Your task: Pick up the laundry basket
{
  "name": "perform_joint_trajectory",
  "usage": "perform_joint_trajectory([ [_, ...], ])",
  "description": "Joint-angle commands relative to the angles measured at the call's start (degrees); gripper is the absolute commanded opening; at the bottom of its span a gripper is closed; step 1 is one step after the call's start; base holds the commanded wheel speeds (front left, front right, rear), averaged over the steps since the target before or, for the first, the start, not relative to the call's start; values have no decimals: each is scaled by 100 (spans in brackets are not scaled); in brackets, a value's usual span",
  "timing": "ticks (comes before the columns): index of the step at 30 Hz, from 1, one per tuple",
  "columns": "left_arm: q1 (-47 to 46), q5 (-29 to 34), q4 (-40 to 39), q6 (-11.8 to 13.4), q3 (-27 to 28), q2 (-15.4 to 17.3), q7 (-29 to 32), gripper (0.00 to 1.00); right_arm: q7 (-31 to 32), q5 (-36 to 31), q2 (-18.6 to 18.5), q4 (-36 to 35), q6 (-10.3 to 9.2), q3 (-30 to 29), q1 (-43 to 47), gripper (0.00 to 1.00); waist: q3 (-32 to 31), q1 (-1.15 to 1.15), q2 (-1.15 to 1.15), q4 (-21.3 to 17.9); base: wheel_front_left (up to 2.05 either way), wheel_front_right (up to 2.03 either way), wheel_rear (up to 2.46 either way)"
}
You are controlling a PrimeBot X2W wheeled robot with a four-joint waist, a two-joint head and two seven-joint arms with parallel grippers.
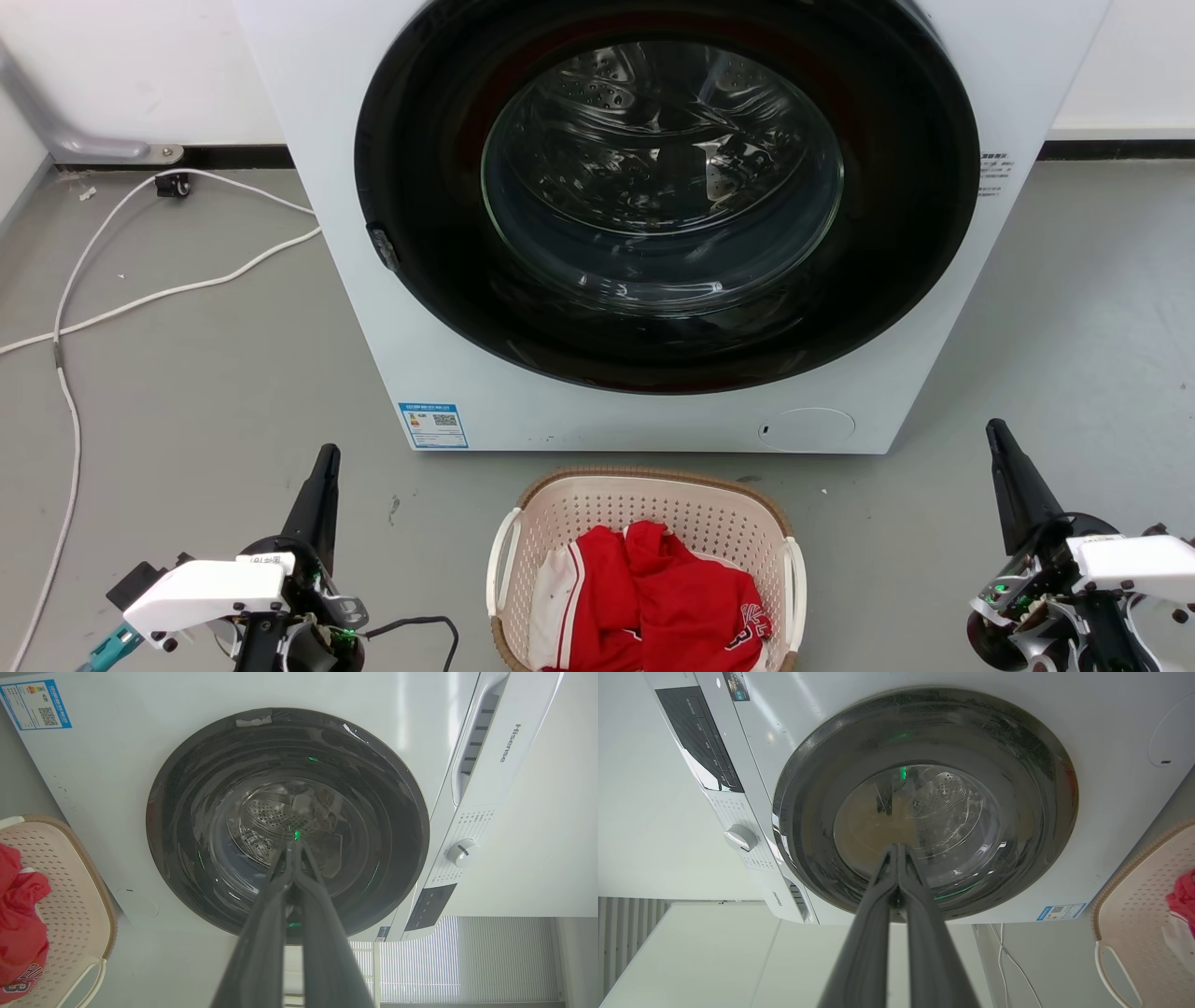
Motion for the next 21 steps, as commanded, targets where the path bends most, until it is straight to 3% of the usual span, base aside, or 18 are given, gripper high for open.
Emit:
perform_joint_trajectory([
  [1,-61,41,8,-23,22,-6,11,0,9,-28,21,5,0,-9,-59,0,0,0,0,0,0,0,0],
  [21,-62,51,8,-23,30,-11,19,0,15,-37,24,5,0,-16,-61,0,0,0,0,0,0,0,0],
])
